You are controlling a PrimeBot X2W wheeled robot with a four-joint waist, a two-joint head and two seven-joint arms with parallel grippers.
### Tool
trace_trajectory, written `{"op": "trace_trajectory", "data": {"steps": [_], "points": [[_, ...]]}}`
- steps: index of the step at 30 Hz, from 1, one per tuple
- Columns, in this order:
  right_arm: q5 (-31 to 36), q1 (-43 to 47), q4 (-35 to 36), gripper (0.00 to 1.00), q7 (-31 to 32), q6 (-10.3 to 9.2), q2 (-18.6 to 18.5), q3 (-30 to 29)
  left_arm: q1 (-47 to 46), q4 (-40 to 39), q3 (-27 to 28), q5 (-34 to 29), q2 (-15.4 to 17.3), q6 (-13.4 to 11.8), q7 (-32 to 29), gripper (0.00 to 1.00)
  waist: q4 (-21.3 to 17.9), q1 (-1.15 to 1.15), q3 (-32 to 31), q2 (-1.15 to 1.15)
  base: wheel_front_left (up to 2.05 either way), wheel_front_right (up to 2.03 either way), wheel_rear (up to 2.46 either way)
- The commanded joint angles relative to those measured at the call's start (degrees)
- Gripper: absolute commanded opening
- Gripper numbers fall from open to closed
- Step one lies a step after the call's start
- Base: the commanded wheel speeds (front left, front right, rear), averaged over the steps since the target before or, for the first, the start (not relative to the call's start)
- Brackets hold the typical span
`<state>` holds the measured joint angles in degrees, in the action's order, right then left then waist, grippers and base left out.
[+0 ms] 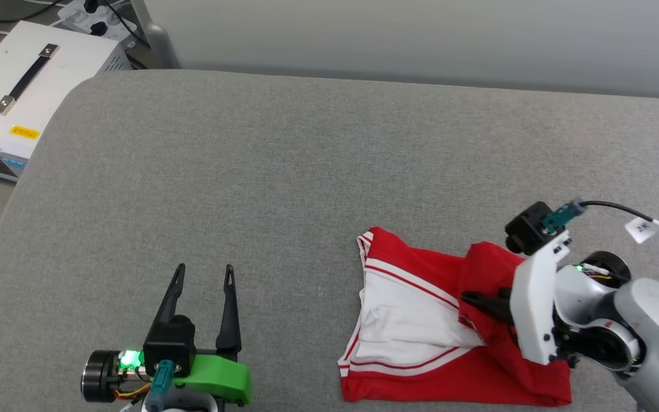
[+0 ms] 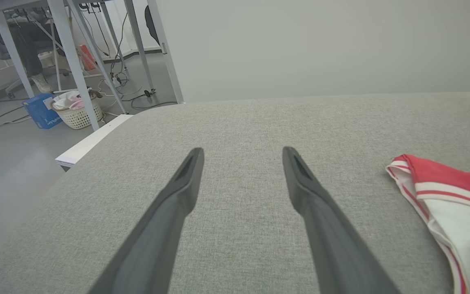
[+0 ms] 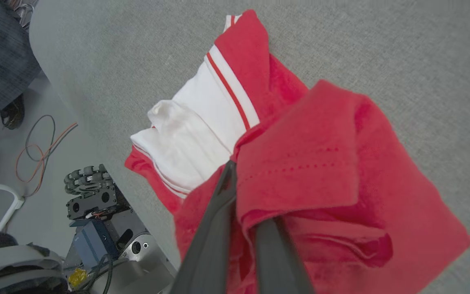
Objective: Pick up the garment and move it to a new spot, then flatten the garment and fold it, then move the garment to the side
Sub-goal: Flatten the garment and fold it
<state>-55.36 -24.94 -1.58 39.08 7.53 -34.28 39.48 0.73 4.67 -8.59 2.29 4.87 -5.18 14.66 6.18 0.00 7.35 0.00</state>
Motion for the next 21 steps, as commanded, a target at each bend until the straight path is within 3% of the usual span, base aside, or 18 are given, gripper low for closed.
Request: {"op": "trace_trajectory", "data": {"steps": [1,8,14,18,19,20,21], "points": [[0.5,-2.0,-1.0,0.00,-0.1,-0.04,1.3,1.5,-1.4,0.0,-0.1,-0.5,-0.5,0.5,0.3,1.00,0.8,0.00,1.1,0.00,0.00,0.00,0.00],[1.5,-8.0,-8.4,0.00,-2.3,-0.04,6.4,9.1,-3.2,0.3,-0.5,-0.5,-0.9,0.7,0.3,1.00,2.0,0.00,3.0,0.00,0.00,0.00,0.00],[2.1,-8.8,-15.8,0.00,-4.9,-0.04,7.6,14.8,-4.1,0.5,-0.8,-0.6,-1.2,0.6,0.3,1.00,2.9,0.00,3.9,0.00,0.00,0.00,0.00],[1.8,-9.3,-17.1,0.03,-9.1,-0.04,7.7,17.1,-3.9,0.6,-0.3,-0.6,-1.3,0.3,0.3,1.00,2.4,0.00,3.4,0.00,0.00,0.00,0.00],[1.6,-9.5,-17.1,0.13,-10.7,-0.04,7.6,17.3,-3.6,0.7,-0.1,-0.6,-1.2,0.3,0.3,1.00,2.2,0.00,3.0,0.00,0.00,0.00,0.00],[1.3,-9.6,-16.8,1.00,-11.8,-0.04,7.6,17.3,-3.5,0.8,0.0,-0.6,-1.2,0.3,0.3,1.00,1.9,0.00,2.6,0.00,0.00,0.00,0.00],[1.1,-9.7,-16.3,1.00,-13.2,-0.04,7.4,17.5,-3.2,0.8,0.2,-0.6,-1.0,0.4,0.3,1.00,1.5,0.00,2.1,0.00,0.00,0.00,0.00]]}}
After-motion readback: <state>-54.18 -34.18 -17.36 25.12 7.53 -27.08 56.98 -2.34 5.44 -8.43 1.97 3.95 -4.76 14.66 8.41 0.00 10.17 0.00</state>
